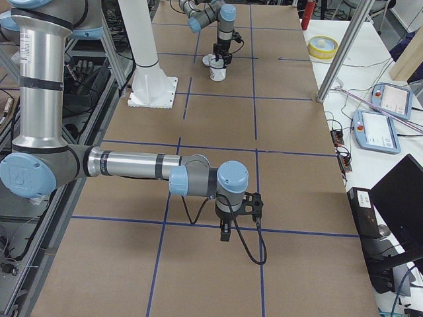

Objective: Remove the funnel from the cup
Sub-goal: 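Lower the left gripper and close it on the funnel's rim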

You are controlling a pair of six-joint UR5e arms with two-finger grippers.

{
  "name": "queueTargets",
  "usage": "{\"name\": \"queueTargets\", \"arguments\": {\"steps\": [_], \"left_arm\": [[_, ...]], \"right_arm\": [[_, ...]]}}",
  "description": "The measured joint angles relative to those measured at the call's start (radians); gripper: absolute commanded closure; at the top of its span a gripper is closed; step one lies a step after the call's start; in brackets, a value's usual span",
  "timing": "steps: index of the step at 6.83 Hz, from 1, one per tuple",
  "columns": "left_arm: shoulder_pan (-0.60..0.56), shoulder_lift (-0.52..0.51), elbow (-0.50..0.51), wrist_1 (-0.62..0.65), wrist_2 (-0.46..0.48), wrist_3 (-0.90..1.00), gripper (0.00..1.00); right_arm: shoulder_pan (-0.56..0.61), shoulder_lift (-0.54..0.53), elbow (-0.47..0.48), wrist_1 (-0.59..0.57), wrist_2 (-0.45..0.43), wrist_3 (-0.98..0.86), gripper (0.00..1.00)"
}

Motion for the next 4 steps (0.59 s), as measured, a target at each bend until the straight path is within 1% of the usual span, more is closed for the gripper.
{"name": "queueTargets", "arguments": {"steps": [3, 4], "left_arm": [[0.0, -0.002, 0.01, -0.007, 0.018, 0.005, 0.45], [0.0, -0.004, 0.013, -0.011, 0.024, 0.008, 0.51]], "right_arm": [[0.0, 0.0, 0.0, 0.0, 0.0, 0.0, 0.0], [0.0, 0.0, 0.0, 0.0, 0.0, 0.0, 0.0]]}}
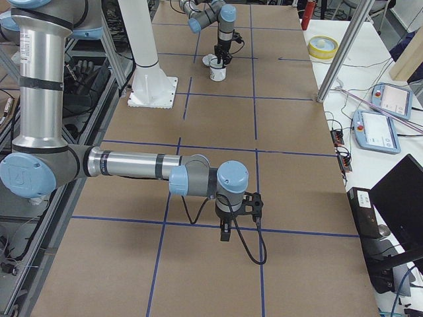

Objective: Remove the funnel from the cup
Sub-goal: 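Lower the left gripper and close it on the funnel's rim, then lift the funnel out of the mug with the left gripper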

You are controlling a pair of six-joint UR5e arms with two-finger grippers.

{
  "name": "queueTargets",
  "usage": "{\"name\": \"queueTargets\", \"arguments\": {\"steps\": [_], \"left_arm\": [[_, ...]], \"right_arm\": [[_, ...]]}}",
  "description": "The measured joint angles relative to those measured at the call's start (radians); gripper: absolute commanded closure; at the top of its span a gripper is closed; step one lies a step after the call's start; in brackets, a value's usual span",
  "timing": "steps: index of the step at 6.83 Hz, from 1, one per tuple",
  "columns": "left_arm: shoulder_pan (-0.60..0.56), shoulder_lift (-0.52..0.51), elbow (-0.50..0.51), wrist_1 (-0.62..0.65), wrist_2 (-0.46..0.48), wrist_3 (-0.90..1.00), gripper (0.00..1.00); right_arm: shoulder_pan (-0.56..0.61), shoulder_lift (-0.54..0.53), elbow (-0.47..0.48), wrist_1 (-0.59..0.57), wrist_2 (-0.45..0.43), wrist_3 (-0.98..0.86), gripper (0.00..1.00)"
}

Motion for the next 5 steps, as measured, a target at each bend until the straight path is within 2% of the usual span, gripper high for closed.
{"name": "queueTargets", "arguments": {"steps": [1, 2, 3, 5], "left_arm": [[0.0, -0.001, 0.002, -0.002, 0.002, 0.003, 0.71], [0.0, -0.002, 0.003, -0.003, 0.003, 0.005, 0.96], [0.0, -0.004, 0.003, -0.004, 0.003, 0.006, 1.0], [-0.001, -0.016, -0.01, -0.001, 0.007, 0.007, 1.0]], "right_arm": [[0.0, 0.0, -0.001, 0.0, 0.0, 0.0, 0.0], [0.0, 0.0, -0.001, 0.0, 0.0, 0.0, 0.0], [0.0, 0.0, 0.0, 0.0, 0.0, 0.0, 0.0], [0.0, 0.0, 0.0, 0.0, 0.0, 0.0, 0.0]]}}
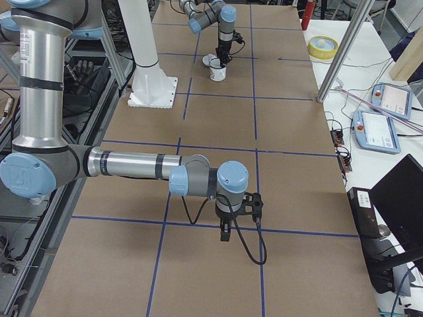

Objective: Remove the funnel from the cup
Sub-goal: 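Lift the funnel out of the mug with the left gripper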

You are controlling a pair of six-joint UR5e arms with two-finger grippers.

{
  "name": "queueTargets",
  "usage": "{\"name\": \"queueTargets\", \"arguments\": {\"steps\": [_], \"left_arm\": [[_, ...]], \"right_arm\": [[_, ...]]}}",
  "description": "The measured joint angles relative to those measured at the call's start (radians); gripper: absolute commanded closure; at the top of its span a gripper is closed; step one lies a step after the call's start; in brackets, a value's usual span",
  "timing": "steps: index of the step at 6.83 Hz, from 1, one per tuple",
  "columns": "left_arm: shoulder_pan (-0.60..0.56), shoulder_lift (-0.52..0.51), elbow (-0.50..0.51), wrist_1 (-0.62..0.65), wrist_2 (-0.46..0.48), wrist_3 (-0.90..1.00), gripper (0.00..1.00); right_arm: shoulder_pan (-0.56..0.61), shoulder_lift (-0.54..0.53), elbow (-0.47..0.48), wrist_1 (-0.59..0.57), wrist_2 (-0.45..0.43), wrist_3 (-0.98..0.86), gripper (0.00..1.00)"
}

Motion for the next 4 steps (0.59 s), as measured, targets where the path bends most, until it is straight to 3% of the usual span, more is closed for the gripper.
{"name": "queueTargets", "arguments": {"steps": [4], "left_arm": [[-0.056, -0.072, -0.108, 0.154, 0.098, -0.003, 1.0]], "right_arm": [[0.0, 0.0, 0.0, 0.0, 0.0, 0.0, 0.0]]}}
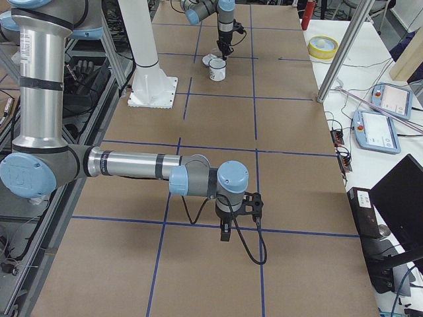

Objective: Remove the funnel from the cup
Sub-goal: 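Lift the funnel out of the mug with the left gripper, then lower the funnel onto the table farther from the robot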

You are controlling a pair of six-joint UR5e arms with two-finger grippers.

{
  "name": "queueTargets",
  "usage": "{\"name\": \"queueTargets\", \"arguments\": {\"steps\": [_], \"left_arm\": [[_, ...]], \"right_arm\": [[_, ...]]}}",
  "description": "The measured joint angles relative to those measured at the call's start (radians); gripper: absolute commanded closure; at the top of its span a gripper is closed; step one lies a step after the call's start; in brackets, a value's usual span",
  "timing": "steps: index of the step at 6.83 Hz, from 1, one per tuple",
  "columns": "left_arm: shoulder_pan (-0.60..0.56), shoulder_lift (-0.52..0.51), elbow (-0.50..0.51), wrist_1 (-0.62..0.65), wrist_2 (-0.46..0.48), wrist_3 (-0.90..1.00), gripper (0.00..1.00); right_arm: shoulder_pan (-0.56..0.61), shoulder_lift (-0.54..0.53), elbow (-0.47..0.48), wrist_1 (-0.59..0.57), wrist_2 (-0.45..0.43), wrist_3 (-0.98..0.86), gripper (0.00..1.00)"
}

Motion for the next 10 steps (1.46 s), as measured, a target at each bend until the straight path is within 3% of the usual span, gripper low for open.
{"name": "queueTargets", "arguments": {"steps": [1, 2, 5, 7, 9, 10], "left_arm": [[-0.045, -0.005, 0.007, -0.052, 0.007, -0.03, 1.0], [-0.102, 0.004, 0.049, -0.19, 0.011, -0.089, 1.0], [-0.202, 0.061, 0.371, -0.913, 0.115, -0.229, 1.0], [-0.217, 0.102, 0.533, -1.278, 0.227, -0.252, 1.0], [-0.225, 0.206, 0.569, -1.481, 0.248, -0.28, 1.0], [-0.222, 0.224, 0.588, -1.515, 0.25, -0.297, 1.0]], "right_arm": [[0.0, 0.0, 0.0, 0.0, 0.0, 0.0, 0.0], [0.0, 0.0, 0.0, 0.0, 0.0, 0.0, 0.0], [0.0, 0.0, 0.0, 0.0, 0.0, 0.0, 0.0], [0.0, 0.0, -0.001, 0.0, 0.0, 0.0, 0.0], [0.0, 0.0, 0.0, 0.0, 0.0, 0.0, 0.0], [0.0, 0.0, -0.001, 0.0, 0.0, 0.0, 0.0]]}}
